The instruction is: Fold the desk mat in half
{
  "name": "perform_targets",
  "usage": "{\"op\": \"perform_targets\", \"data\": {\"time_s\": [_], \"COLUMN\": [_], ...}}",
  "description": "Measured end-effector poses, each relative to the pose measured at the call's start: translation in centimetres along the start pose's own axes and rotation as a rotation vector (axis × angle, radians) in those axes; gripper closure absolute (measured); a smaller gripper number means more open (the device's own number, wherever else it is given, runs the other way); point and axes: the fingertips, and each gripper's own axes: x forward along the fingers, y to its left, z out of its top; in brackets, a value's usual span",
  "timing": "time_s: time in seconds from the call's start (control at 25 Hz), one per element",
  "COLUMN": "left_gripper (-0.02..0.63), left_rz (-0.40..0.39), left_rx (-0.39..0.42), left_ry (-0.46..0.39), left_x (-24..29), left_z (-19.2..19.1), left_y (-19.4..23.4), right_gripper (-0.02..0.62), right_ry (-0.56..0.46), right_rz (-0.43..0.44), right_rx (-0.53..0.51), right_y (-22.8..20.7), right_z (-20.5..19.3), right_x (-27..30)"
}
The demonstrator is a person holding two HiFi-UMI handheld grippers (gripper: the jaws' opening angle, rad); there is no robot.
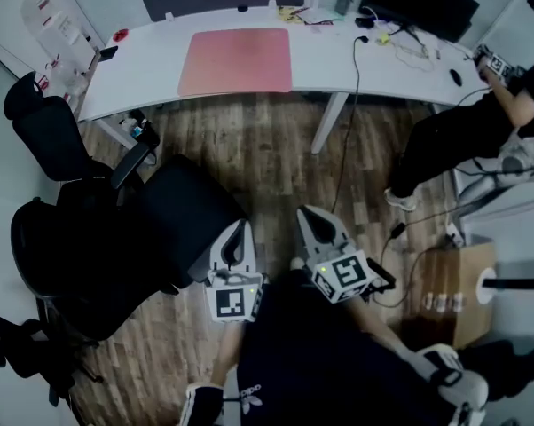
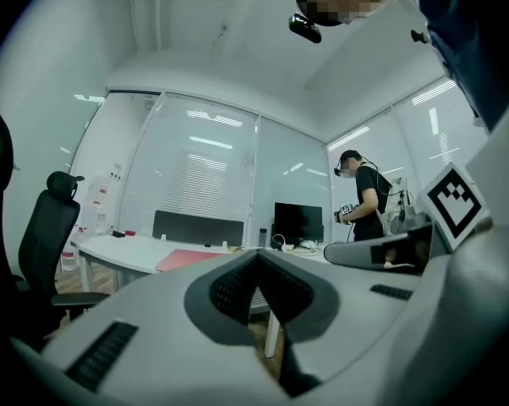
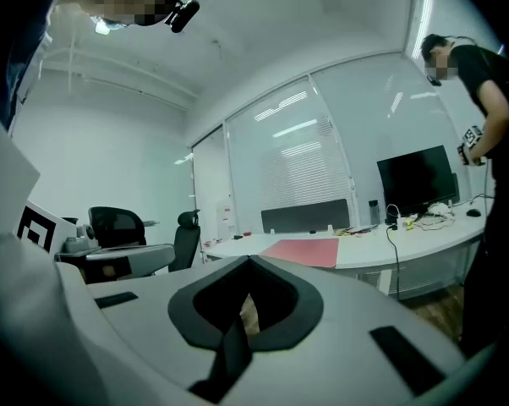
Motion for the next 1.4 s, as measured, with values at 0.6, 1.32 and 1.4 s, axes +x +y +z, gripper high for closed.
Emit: {"op": "perform_targets", "data": {"time_s": [0.6, 1.32, 1.4], "left_gripper": [0.604, 0.604, 0.604], "left_rz": [0.074, 0.057, 0.04], "left_rx": [0.029, 0.013, 0.011], "left_ry": [-0.026, 0.01, 0.009], "left_x": [4.6, 13.1, 14.8], "left_z": [0.2, 0.3, 1.0], "left_y": [-6.3, -1.9, -0.5], "right_gripper": [0.594, 0.594, 0.594], "right_ry": [-0.014, 0.054, 0.056], "right_rz": [0.1, 0.084, 0.073], "right_rx": [0.008, 0.067, 0.045], "right_y": [-7.9, -11.7, -12.3], "right_z": [0.2, 0.0, 0.7], "right_x": [-2.1, 6.1, 7.9]}}
